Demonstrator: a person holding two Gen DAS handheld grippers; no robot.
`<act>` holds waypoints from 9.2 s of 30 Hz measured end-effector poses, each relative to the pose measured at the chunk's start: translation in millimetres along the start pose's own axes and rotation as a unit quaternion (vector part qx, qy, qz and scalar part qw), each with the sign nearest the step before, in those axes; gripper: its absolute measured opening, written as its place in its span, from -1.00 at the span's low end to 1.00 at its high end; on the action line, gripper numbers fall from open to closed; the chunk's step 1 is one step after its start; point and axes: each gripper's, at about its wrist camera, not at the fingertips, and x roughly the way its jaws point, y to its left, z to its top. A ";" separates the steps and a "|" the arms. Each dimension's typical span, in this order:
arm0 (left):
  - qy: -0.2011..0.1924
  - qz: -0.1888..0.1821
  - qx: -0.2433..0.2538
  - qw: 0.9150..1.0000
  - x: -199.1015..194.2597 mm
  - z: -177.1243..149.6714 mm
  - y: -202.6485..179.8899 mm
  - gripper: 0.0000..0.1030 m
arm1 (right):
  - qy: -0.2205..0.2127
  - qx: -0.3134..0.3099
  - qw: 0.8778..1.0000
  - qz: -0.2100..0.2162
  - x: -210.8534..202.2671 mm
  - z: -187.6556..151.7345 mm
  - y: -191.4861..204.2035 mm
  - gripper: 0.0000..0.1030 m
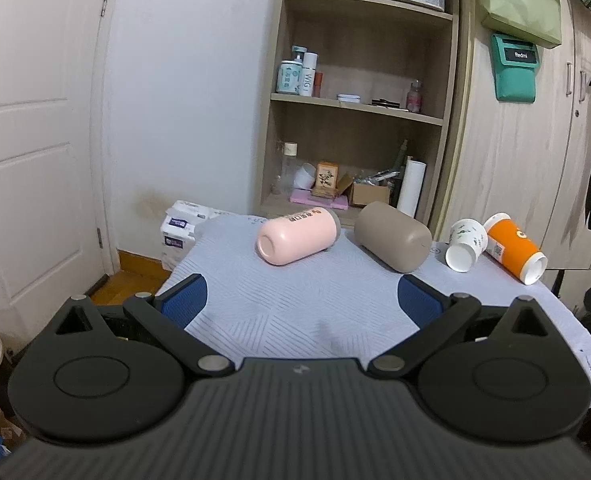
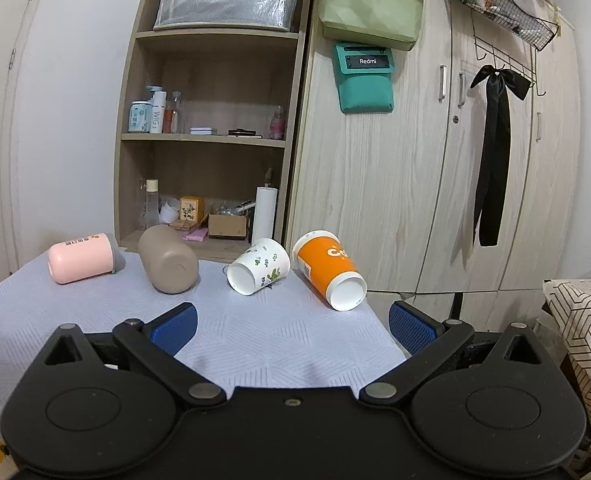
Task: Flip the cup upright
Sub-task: 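Move both tools toward the orange cup lying on the table, then close the right gripper around the orange cup's body near its rim, then lift the orange cup with the right gripper and rotate it rim-up, then lower the upright orange cup onto the table with the right gripper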
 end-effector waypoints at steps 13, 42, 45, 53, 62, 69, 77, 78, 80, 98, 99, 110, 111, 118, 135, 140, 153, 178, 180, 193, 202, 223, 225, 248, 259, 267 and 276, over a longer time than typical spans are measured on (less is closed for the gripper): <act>0.026 -0.034 0.007 0.999 -2.4 0.3 -4.6 1.00 | 0.014 -0.001 1.000 0.002 9.0 -3.1 -0.3 1.00; 0.180 -0.225 0.085 0.954 77.2 62.9 -178.9 1.00 | 0.015 -0.059 0.987 0.146 48.1 28.5 -79.6 0.99; 0.201 -0.257 0.108 0.939 99.7 62.7 -213.4 1.00 | 0.020 -0.070 0.987 0.141 74.4 27.3 -92.1 1.00; 0.203 -0.224 0.125 0.945 164.7 60.9 -270.4 0.97 | 0.044 -0.123 0.982 0.138 160.0 15.8 -100.0 0.98; 0.222 -0.225 0.090 0.944 230.2 54.3 -287.4 0.85 | 0.078 -0.084 0.979 0.171 225.7 16.0 -114.3 0.97; 0.230 -0.225 0.068 0.944 251.7 54.6 -290.6 0.85 | 0.101 -0.065 0.976 0.179 260.3 16.6 -123.5 0.95; 0.233 -0.229 0.052 0.944 265.6 51.2 -290.8 0.78 | 0.077 -0.079 0.978 0.175 263.8 11.9 -118.5 0.90; 0.235 -0.231 0.050 0.943 266.3 51.1 -290.8 0.78 | 0.082 -0.081 0.978 0.175 265.4 12.3 -117.4 0.82; 0.234 -0.231 0.047 0.943 267.5 50.6 -290.5 0.75 | 0.104 -0.081 0.977 0.168 269.3 12.5 -117.3 0.51; 0.283 -0.268 -0.009 0.921 262.4 39.3 -288.2 0.52 | 0.180 0.148 0.959 0.162 245.7 7.0 -158.4 0.36; 0.281 -0.270 -0.006 0.921 260.5 38.5 -288.8 0.52 | 0.184 0.156 0.956 0.164 242.7 5.1 -158.8 0.36; 0.296 -0.290 0.024 0.910 247.1 31.4 -275.4 0.50 | 0.226 0.237 0.922 0.206 213.0 -15.1 -150.3 0.36; 0.299 -0.295 0.023 0.907 245.1 31.1 -273.5 0.50 | 0.230 0.244 0.917 0.215 210.8 -16.6 -150.2 0.36; 0.292 -0.315 0.043 0.902 217.4 23.6 -246.1 0.50 | 0.249 0.236 0.906 0.249 188.0 -18.5 -123.5 0.36; 0.330 -0.309 0.048 0.891 191.9 23.7 -166.4 0.22 | 0.301 0.224 0.855 0.357 166.1 -18.0 -81.0 0.33; 0.341 -0.316 0.031 0.885 195.7 23.3 -154.9 0.21 | 0.309 0.189 0.855 0.372 165.7 -12.0 -75.7 0.39; 0.359 -0.335 0.010 0.871 215.8 32.6 -148.6 0.29 | 0.312 0.184 0.856 0.368 193.6 1.4 -87.4 0.47; 0.311 -0.340 0.077 0.884 177.1 28.6 -148.7 0.41 | 0.252 0.114 0.874 0.399 155.5 3.2 -62.5 0.44; 0.297 -0.343 0.076 0.888 166.1 29.5 -139.4 0.41 | 0.233 0.092 0.881 0.401 143.8 5.5 -56.7 0.44; 0.212 -0.333 0.080 0.915 119.5 36.4 -77.8 0.37 | 0.168 0.014 0.875 0.453 113.4 14.2 -18.0 0.41; 0.164 -0.317 0.096 0.929 111.2 43.0 -54.8 0.34 | 0.123 -0.046 0.892 0.433 101.3 14.6 19.5 0.40; 0.064 -0.306 0.110 0.943 157.4 47.2 -61.5 0.37 | 0.003 -0.181 0.941 0.285 127.5 19.2 62.8 0.40; 0.065 -0.305 0.113 0.943 164.0 45.8 -64.0 0.37 | -0.001 -0.191 0.943 0.273 133.6 17.5 66.5 0.40; 0.078 -0.299 0.128 0.943 176.1 34.7 -77.7 0.38 | 0.018 -0.165 0.949 0.268 151.4 6.0 64.6 0.43; 0.118 -0.280 0.079 0.950 168.1 29.1 -61.9 0.55 | 0.032 -0.101 0.959 0.262 142.1 4.6 47.1 0.58; 0.122 -0.229 0.068 0.963 138.0 23.6 -49.3 0.55 | 0.028 -0.060 0.968 0.242 121.1 0.4 32.0 0.59; 0.085 -0.167 0.058 0.981 78.2 33.3 -29.4 0.56 | -0.015 -0.005 0.976 0.219 66.2 17.2 9.0 0.59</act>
